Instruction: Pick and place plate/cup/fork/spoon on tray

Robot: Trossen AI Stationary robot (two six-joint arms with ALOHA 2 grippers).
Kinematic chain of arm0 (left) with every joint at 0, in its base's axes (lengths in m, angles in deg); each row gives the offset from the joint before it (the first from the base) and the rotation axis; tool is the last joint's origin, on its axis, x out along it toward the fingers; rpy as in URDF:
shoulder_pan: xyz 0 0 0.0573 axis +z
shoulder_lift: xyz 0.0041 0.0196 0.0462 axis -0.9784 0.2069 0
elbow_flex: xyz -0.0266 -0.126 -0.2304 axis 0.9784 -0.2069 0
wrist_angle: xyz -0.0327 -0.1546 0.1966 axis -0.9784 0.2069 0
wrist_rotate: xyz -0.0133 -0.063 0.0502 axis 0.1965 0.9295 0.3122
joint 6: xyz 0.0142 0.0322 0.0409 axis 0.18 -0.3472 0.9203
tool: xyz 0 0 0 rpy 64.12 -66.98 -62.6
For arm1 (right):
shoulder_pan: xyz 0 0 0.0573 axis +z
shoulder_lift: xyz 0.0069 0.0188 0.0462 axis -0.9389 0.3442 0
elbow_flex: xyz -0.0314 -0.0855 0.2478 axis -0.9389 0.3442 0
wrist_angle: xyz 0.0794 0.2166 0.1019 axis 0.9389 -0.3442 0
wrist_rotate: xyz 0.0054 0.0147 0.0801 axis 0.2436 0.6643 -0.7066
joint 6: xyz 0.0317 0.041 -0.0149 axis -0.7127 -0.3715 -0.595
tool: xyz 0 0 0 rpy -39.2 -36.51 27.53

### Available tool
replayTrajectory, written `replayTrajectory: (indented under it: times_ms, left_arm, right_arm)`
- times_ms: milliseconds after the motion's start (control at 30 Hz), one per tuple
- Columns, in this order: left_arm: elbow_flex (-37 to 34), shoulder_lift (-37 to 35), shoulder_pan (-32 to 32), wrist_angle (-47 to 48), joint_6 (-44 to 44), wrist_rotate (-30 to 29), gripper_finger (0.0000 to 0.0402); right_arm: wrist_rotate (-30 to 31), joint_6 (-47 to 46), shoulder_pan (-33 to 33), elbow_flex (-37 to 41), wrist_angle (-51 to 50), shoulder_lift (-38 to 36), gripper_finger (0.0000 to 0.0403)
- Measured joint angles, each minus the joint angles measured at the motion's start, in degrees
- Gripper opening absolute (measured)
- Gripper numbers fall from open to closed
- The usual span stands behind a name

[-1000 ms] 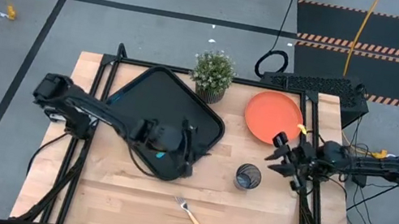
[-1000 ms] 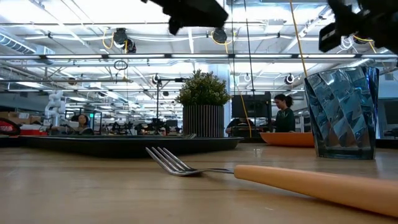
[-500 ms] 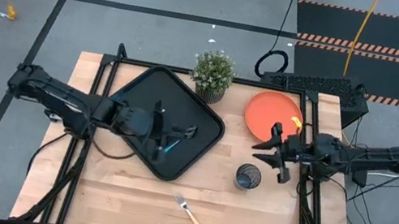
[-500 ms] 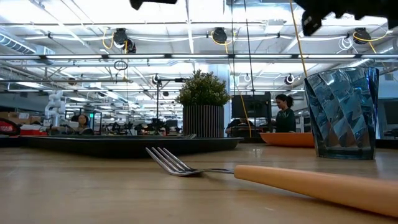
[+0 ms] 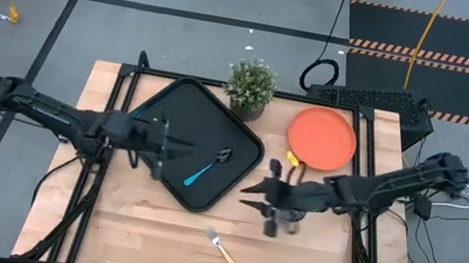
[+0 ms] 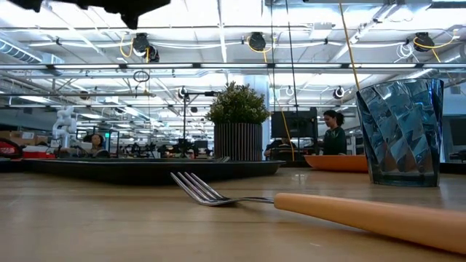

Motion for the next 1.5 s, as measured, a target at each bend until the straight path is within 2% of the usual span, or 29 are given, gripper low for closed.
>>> replayTrajectory:
  times_ms: [167, 267, 367, 467, 767, 1033, 1167, 1500]
  left_arm:
    - [-5.4, -5.9, 1.3, -2.4, 1.1, 3.6, 0.0097]
    - [-7.9, -6.8, 1.3, -6.5, 1.5, 5.6, 0.0097]
    - [-9.6, -7.0, 1.2, -9.0, 1.5, 5.9, 0.0097]
    - [-11.0, -7.0, 1.2, -10.6, 1.3, 6.5, 0.0097]
    - [-12.0, -7.0, 0.3, -8.9, 0.4, 9.0, 0.0097]
    - [-11.9, -7.0, -0.3, -7.1, 0.4, 9.3, 0.0097]
    - [-11.9, -7.0, -0.3, -7.1, 0.4, 9.3, 0.0097]
    - [-11.9, -7.0, -0.3, -7.0, 0.4, 9.4, 0.0097]
  right_arm:
    - [-0.5, -14.9, 0.0, -14.1, -17.2, 9.3, 0.0105]
    - [-4.9, -24.8, -0.1, -18.5, -22.0, 13.4, 0.0105]
    - [-10.0, -32.5, -0.3, -19.2, -21.8, 17.0, 0.0105]
    - [-12.4, -38.1, -0.3, -19.1, -21.3, 20.7, 0.0105]
    - [-20.7, -49.5, -0.3, -19.1, -15.7, 30.1, 0.0105]
    - [-30.3, -58.4, 3.3, -19.1, -12.4, 36.9, 0.0105]
    - [-29.9, -61.1, 5.2, -19.1, -11.6, 37.8, 0.0105]
    - [-23.4, -62.2, 8.1, -19.1, -13.3, 37.8, 0.0105]
